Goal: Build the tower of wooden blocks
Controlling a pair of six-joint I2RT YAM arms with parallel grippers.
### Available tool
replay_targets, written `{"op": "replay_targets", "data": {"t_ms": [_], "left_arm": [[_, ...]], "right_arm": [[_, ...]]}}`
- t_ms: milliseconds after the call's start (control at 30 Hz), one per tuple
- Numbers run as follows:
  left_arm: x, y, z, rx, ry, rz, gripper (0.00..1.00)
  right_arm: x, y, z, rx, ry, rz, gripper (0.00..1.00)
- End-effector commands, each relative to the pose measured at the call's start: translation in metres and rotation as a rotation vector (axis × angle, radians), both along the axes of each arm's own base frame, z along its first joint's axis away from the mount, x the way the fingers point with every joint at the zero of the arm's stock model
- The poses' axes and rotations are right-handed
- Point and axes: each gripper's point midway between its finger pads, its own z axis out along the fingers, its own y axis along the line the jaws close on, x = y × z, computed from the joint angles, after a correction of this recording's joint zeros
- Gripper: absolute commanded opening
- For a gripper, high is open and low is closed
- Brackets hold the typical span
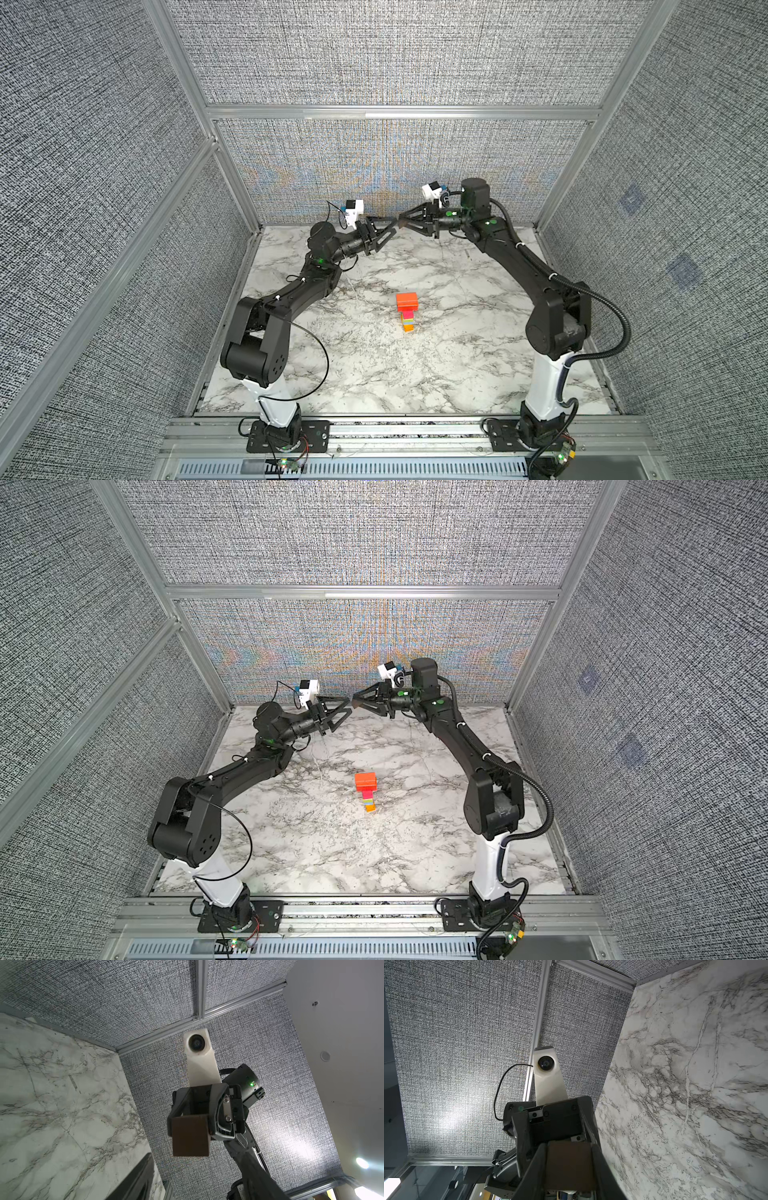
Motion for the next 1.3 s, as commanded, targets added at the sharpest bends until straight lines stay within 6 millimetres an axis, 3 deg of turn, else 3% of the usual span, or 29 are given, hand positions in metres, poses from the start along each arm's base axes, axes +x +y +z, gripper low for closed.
{"op": "replay_targets", "data": {"t_ms": [0, 400, 700, 1267], "left_arm": [[0.003, 0.0, -0.001, 0.009, -0.004, 0.008, 0.68], [0.009, -0.003, 0.0, -0.017, 0.009, 0.0, 0.64], [0.009, -0.004, -0.001, -0.043, 0.016, -0.012, 0.51], [0.008, -0.004, -0.014, -0.027, 0.084, -0.02, 0.49]], "right_arm": [[-0.001, 0.003, 0.009, 0.017, -0.033, 0.011, 0.12], [-0.002, 0.008, 0.003, 0.025, -0.02, 0.022, 0.12], [-0.003, 0.008, -0.005, 0.022, -0.01, 0.023, 0.13], [0.006, 0.01, -0.012, 0.019, -0.035, 0.01, 0.12]]}}
